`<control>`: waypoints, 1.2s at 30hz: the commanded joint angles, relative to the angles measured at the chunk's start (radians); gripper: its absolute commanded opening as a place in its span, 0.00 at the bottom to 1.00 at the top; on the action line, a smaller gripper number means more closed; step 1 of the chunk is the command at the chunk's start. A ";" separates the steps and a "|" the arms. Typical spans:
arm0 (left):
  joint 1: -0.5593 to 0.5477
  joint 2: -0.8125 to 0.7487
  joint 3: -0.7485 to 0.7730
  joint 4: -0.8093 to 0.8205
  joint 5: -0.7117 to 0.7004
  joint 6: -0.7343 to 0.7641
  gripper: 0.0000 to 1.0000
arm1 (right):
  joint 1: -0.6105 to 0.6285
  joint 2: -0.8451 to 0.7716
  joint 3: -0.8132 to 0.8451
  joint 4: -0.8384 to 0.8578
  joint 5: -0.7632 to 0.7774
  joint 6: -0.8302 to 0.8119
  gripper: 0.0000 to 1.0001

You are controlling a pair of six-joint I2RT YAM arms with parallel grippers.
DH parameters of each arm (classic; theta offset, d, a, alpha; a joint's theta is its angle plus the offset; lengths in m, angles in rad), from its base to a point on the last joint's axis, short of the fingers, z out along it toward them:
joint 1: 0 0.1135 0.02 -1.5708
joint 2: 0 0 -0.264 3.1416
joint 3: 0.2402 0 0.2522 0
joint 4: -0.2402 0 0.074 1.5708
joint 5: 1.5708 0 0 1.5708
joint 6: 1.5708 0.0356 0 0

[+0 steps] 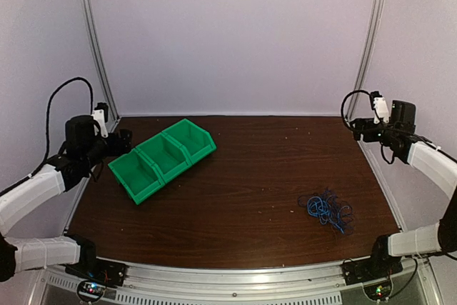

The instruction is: Untangle the cables

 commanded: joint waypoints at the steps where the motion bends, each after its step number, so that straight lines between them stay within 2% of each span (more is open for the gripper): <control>1: 0.021 -0.066 -0.058 0.157 0.123 0.010 0.91 | -0.028 -0.063 -0.029 0.041 -0.023 -0.031 0.98; 6: 0.024 -0.054 -0.056 0.186 0.264 0.068 0.75 | -0.043 -0.123 -0.022 -0.091 -0.076 -0.184 0.99; 10: 0.014 -0.048 -0.063 0.242 0.399 0.088 0.69 | -0.048 -0.200 -0.007 -0.231 -0.109 -0.325 1.00; 12: 0.005 -0.042 -0.060 0.252 0.448 0.097 0.68 | -0.049 -0.230 -0.012 -0.300 -0.133 -0.403 1.00; 19: -0.075 0.016 0.000 0.197 0.492 0.121 0.85 | -0.050 -0.236 -0.010 -0.535 -0.169 -0.616 1.00; 21: -0.115 0.029 0.010 0.178 0.497 0.149 0.85 | -0.050 -0.217 -0.005 -0.599 -0.195 -0.670 1.00; 28: -0.264 0.103 0.045 0.126 0.519 0.204 0.72 | -0.040 -0.108 -0.005 -0.709 -0.262 -0.752 0.99; 32: -0.358 0.141 0.077 0.102 0.515 0.216 0.66 | -0.021 -0.046 -0.019 -0.749 -0.294 -0.810 0.81; 36: -0.421 0.178 0.096 0.080 0.484 0.218 0.62 | 0.002 -0.035 -0.033 -0.749 -0.303 -0.832 0.77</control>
